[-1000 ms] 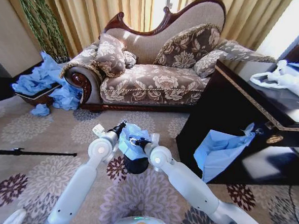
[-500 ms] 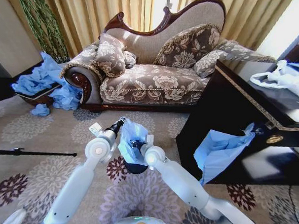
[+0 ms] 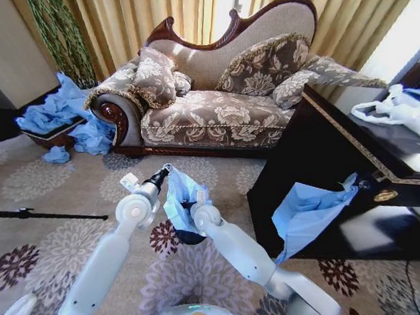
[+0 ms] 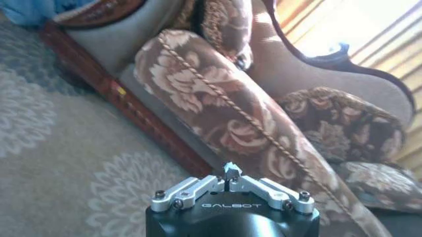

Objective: Place a garbage bag over the trash bin.

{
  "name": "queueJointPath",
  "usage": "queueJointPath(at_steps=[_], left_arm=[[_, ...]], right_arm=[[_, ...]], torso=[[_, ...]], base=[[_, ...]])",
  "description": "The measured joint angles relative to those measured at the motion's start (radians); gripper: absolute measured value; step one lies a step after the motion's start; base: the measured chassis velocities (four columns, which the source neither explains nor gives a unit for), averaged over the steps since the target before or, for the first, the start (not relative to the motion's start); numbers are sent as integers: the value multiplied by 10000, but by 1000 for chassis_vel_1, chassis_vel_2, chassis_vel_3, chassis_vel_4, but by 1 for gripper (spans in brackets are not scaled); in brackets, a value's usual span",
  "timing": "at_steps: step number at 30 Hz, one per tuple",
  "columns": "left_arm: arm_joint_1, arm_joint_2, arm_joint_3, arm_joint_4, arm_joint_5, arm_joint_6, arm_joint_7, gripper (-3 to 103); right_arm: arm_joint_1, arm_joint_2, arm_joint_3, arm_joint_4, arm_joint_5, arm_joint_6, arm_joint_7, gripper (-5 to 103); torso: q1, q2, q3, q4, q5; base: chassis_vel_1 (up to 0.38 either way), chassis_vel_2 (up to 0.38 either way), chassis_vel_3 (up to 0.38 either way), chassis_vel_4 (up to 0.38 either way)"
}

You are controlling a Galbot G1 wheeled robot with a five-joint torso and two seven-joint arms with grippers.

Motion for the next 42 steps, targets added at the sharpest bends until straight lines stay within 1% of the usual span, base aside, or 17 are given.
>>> queueJointPath(at_steps=[2,3,5,6,8,14,17,24,26,33,35,36,37,38,39,41,42], left_arm=[[-47,-25,-104,448,72,-12,11,0],[-47,-25,-104,448,72,-12,11,0],[-82,-141,-168,1066,173,-43,77,0],[-82,-141,-168,1066,173,-43,77,0],[-87,-253,-178,1434,216,-59,109,0],[-126,-418,-101,1865,390,-68,187,0],[-193,-545,-33,2183,531,-72,252,0],[-244,-697,32,2604,720,-109,341,0],[-265,-756,33,2956,807,-122,406,0],[-262,-812,-10,3514,935,-168,587,0],[-242,-812,-15,3523,944,-171,619,0],[-218,-812,-23,3520,947,-172,645,0],[-186,-809,-33,3497,949,-172,685,0],[-154,-808,-35,3452,955,-172,731,0],[-154,-808,-35,3452,955,-172,731,0],[-111,-810,-38,3380,968,-171,766,0],[-111,-810,-38,3380,968,-171,766,0]], right_arm=[[139,70,-77,-409,-119,1,-205,0],[139,70,-77,-409,-119,1,-205,0],[271,148,-209,-778,-206,-16,-362,0],[271,148,-209,-778,-206,-16,-362,0],[343,247,-224,-1018,-222,-103,-383,0],[425,357,-216,-1276,-90,-178,-409,0],[442,441,-226,-1424,168,-370,-398,0],[422,637,-184,-1834,186,-418,-447,0],[434,663,-190,-2001,188,-478,-499,0],[414,676,-132,-1944,133,-466,-457,0],[414,653,-103,-1802,123,-477,-390,-2],[412,586,-102,-1618,116,-486,-311,3],[408,508,-128,-1430,86,-486,-207,3],[404,412,-185,-1215,52,-487,-43,8],[404,412,-185,-1215,52,-487,-43,8],[377,143,-315,-697,22,-487,477,19],[377,143,-315,-697,22,-487,477,19]], torso=[[-1,-1,0,-2,0],[-1,-1,0,-2,0],[0,-2,1,-1,0],[0,-2,1,-1,0],[0,-2,2,0,-2],[0,-2,1,-1,0],[0,-2,1,-1,0],[0,-2,0,0,2],[0,-2,0,-1,1],[0,-2,0,-1,1],[0,-2,0,-1,1],[0,-1,0,0,2],[0,-2,0,0,0],[0,-2,0,0,0],[0,-2,0,0,0],[0,-1,0,-1,1],[0,-1,0,-1,1]], base=[[0,0,0,0],[0,0,0,0],[0,0,0,0],[0,0,0,0],[0,0,0,0],[0,0,0,0],[0,0,0,0],[0,0,0,0],[0,0,0,0],[0,0,0,0],[0,0,0,0],[0,0,0,0],[0,0,0,0],[0,0,0,0],[0,0,0,0],[0,0,0,0],[0,0,0,0]])
